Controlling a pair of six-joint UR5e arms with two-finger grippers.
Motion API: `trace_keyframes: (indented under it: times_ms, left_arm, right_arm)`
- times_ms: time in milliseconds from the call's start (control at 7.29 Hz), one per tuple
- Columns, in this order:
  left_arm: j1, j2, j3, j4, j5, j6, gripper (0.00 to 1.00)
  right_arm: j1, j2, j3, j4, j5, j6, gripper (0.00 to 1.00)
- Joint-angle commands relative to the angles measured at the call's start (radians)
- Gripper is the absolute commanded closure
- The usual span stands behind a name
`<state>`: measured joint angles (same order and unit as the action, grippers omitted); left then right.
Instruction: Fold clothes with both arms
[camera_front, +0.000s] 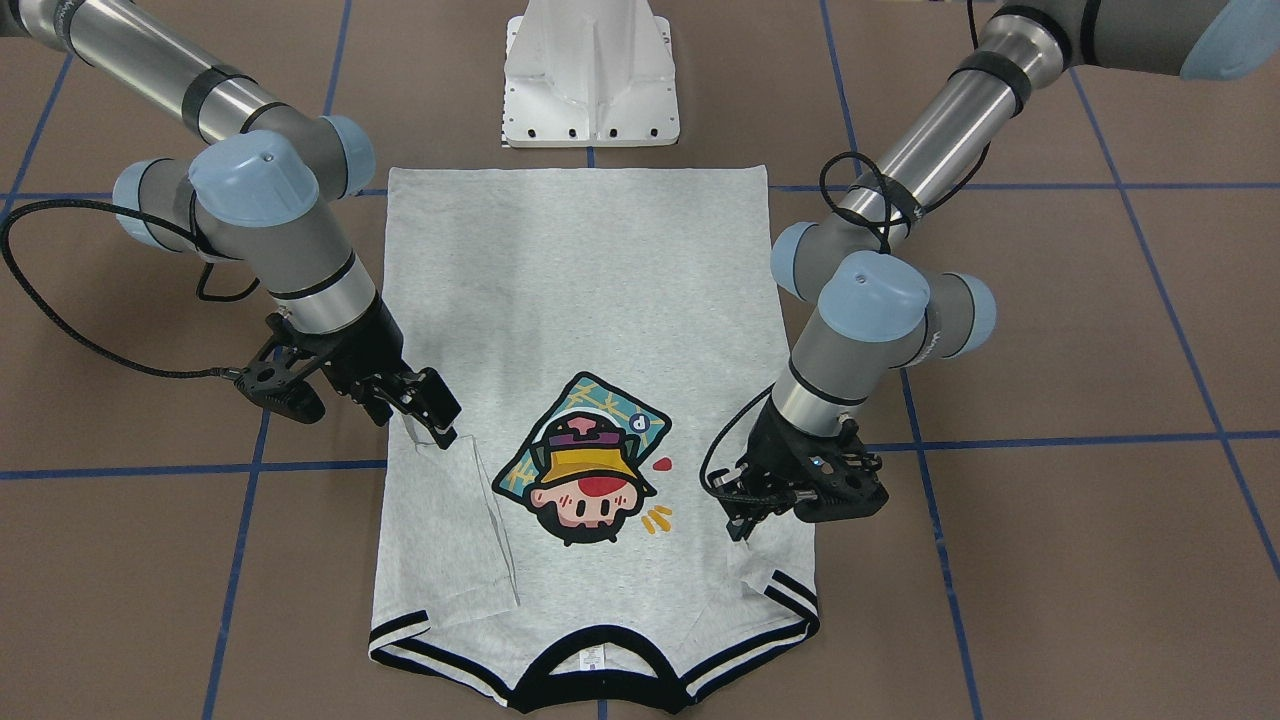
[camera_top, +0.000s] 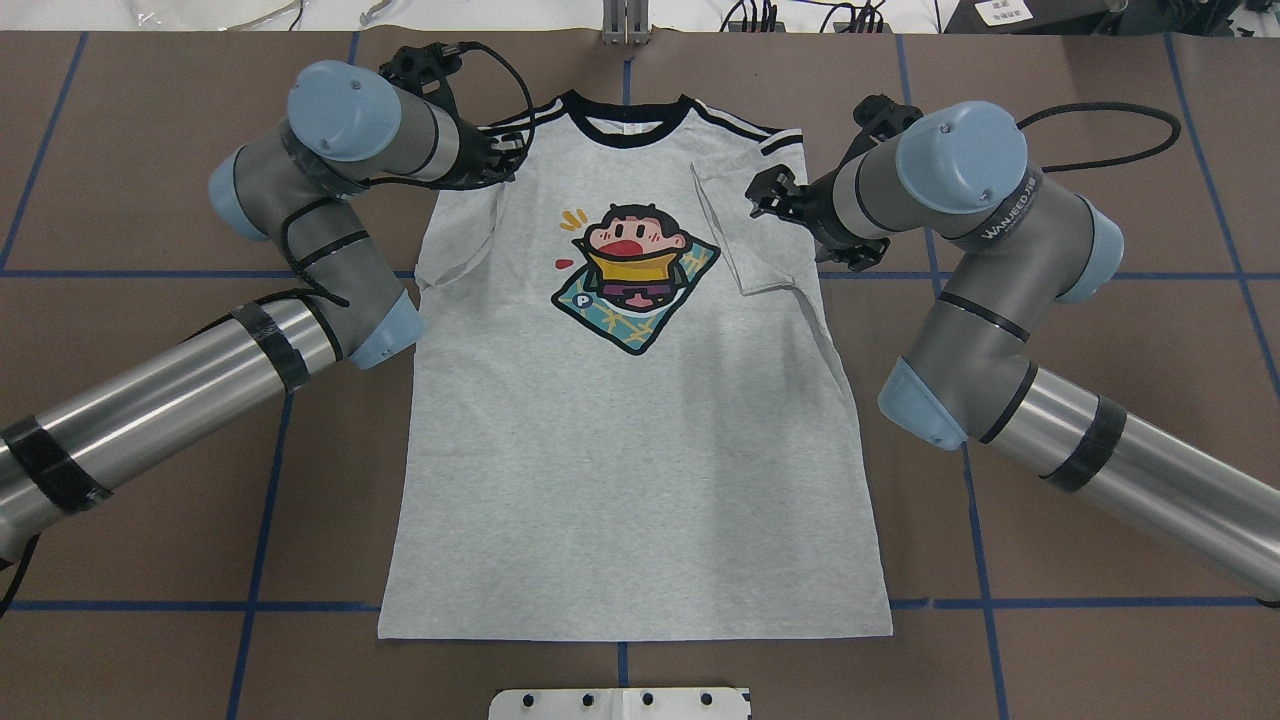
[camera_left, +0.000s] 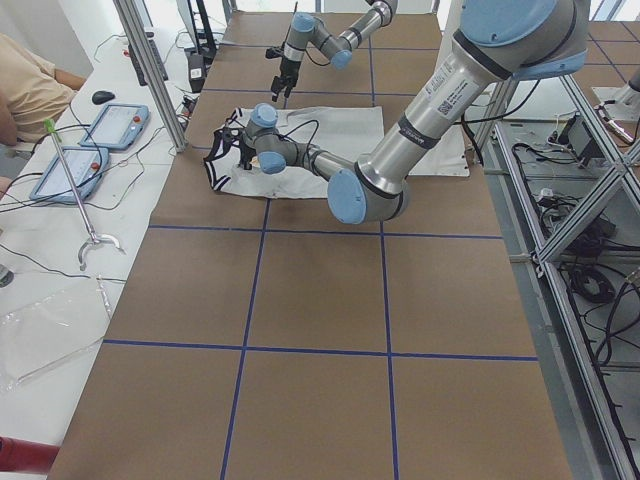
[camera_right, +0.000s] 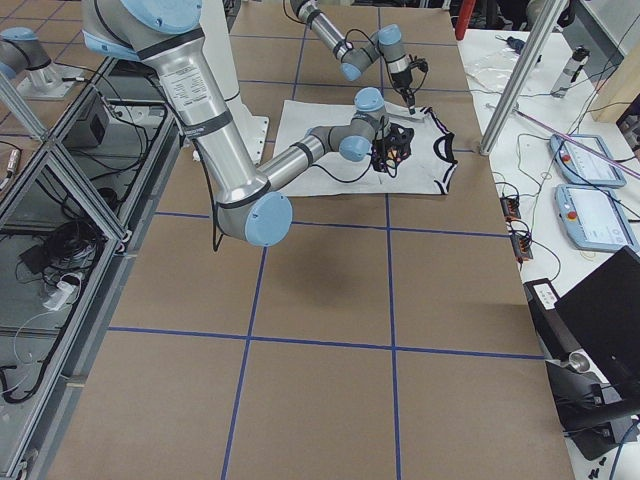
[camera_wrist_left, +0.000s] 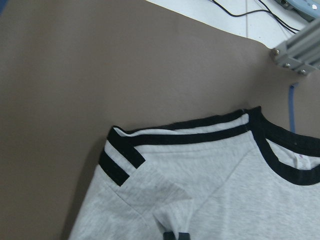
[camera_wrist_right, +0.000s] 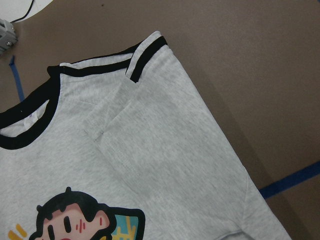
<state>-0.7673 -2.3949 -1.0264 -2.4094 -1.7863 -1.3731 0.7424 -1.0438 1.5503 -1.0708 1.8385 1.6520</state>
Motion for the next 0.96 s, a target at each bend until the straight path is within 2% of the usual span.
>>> trace_keyframes:
  times_ms: [0, 274, 412, 549, 686, 823]
  left_arm:
    - [0.003, -0.065, 0.102, -0.008, 0.085, -0.004, 1.00]
    - [-0.004, -0.084, 0.131, -0.010, 0.088, -0.008, 0.97]
    - [-0.004, -0.086, 0.124, -0.010, 0.087, -0.014, 0.37]
    - [-0.004, -0.078, 0.089, -0.010, 0.085, -0.027, 0.01]
    - [-0.004, -0.037, 0.007, -0.005, 0.076, -0.037, 0.00]
    - [-0.003, 0.038, -0.126, 0.006, 0.064, -0.038, 0.00]
  right_arm:
    - [-0.002, -0.001, -0.001, 0.000, 0.001, 0.000, 0.00]
    - [0.000, -0.001, 0.001, 0.000, 0.002, 0.000, 0.00]
    - [0.002, -0.004, 0.004, 0.000, 0.007, 0.000, 0.00]
    - [0.003, -0.008, 0.008, 0.000, 0.005, 0.000, 0.00]
    - [0.005, -0.018, 0.042, -0.012, 0.010, 0.005, 0.00]
    - [0.002, -0.072, 0.091, -0.017, 0.011, 0.009, 0.00]
